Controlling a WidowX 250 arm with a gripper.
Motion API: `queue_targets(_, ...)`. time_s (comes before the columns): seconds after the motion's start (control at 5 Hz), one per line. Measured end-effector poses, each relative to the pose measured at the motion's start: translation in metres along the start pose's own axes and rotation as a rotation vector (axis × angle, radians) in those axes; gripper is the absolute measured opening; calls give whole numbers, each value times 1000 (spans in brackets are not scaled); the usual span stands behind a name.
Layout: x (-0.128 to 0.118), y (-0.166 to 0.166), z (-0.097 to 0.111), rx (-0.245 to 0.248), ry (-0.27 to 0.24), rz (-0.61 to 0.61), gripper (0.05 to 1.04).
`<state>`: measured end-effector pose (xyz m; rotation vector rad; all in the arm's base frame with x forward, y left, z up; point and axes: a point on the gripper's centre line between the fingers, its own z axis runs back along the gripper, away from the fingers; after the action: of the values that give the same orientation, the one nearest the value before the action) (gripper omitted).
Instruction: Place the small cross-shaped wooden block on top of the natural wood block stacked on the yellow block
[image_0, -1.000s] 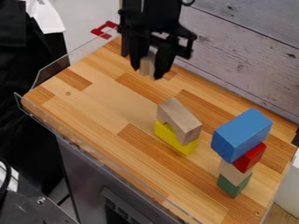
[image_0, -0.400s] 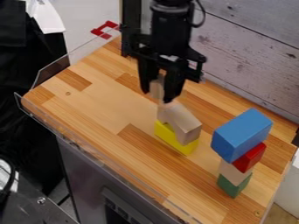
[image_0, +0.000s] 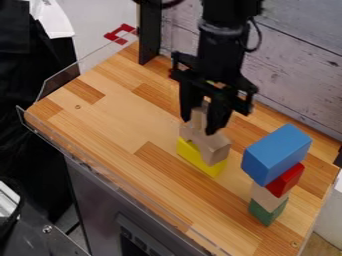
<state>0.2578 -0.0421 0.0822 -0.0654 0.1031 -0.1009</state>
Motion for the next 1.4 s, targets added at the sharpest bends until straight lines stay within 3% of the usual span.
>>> queue_targets(0.6,3,2,-8,-2,25,10,463)
queue_targets(0.8,4,5,-11,-1,31,17,523)
queue_targets(1.0,4,5,-16,-2,62,31,842)
queue_targets(1.2,4,6,-14,5,66,42,1012)
queue_targets(1.4,6,8,3,27,26,70,1005)
